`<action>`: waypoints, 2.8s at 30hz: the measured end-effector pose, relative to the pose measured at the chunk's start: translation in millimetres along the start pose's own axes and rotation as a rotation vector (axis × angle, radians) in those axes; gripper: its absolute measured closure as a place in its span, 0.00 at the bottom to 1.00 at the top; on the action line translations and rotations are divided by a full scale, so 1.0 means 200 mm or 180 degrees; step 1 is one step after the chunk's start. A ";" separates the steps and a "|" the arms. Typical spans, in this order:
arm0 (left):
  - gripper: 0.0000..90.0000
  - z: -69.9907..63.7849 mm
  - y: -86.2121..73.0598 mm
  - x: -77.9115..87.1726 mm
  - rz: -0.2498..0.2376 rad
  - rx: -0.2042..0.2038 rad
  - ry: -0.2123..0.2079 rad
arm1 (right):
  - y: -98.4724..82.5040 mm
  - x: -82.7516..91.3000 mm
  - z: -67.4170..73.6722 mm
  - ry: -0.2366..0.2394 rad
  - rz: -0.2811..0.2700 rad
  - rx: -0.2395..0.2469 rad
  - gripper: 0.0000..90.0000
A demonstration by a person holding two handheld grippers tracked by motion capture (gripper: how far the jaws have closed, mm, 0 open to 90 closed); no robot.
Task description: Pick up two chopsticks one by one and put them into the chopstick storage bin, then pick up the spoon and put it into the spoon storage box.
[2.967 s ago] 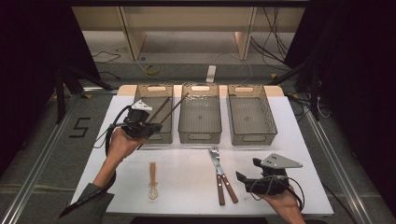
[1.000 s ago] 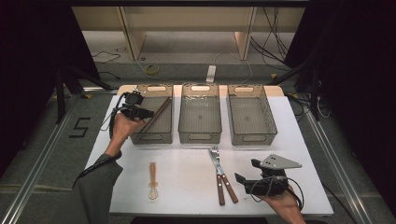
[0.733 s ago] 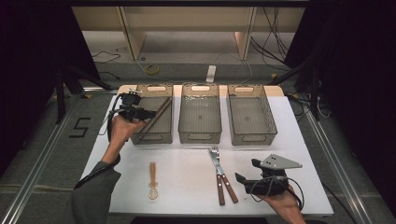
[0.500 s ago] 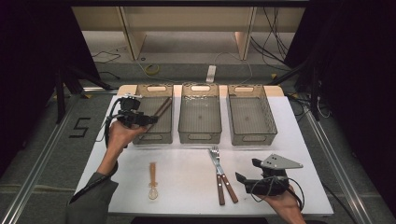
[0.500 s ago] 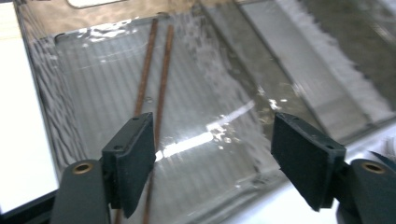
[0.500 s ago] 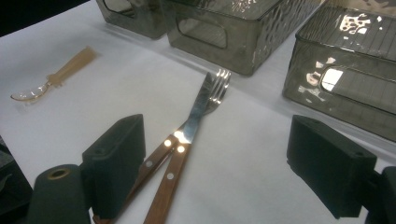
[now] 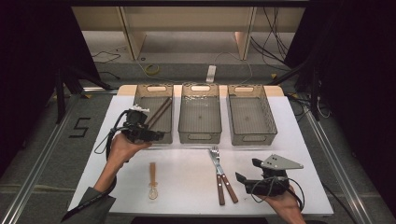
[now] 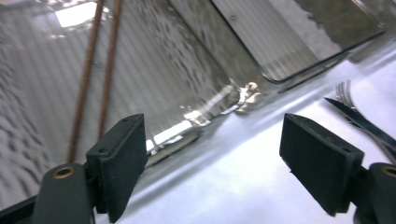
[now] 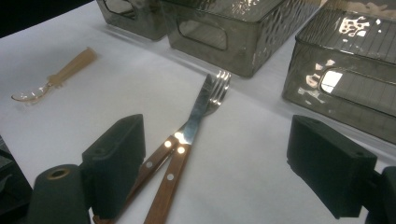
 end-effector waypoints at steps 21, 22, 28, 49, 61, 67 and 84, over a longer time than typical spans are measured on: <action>0.18 -0.09 -0.17 -0.01 0.0238 -0.0027 0.0018 | -0.02 0.00 -0.01 -0.0031 0.0034 -0.0006 0.22; 0.18 -0.09 -0.17 -0.01 0.0244 -0.0035 0.0016 | -0.02 0.00 -0.01 -0.0031 0.0027 -0.0006 0.22; 0.18 -0.12 -0.21 -0.03 0.0292 -0.0072 0.0047 | -0.02 0.00 -0.01 -0.0046 0.0039 -0.0001 0.22; 0.18 -0.17 -0.32 -0.03 0.0569 -0.0138 0.0089 | -0.03 0.00 -0.01 -0.0081 0.0070 0.0021 0.22; 0.19 -0.18 -0.41 -0.03 0.0787 -0.0099 0.0113 | -0.04 -0.01 0.01 -0.0057 0.0112 0.0078 0.22; 0.24 -0.17 -0.44 -0.03 0.0880 -0.0101 0.0123 | -0.04 -0.01 0.01 -0.0062 0.0121 0.0090 0.22; 0.42 -0.15 -0.54 -0.07 0.1195 -0.0089 0.0087 | -0.04 -0.01 0.02 -0.0057 0.0149 0.0113 0.22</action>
Point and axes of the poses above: each handheld gripper's, and its own axes: x roughly backward along the jaws, y roughly out of its top, z roughly to its left, the point moved 6 cm from there along -x, roughly forward along the jaws, and after that the axes turned 1 degree about -y, right-handed, at the moved point
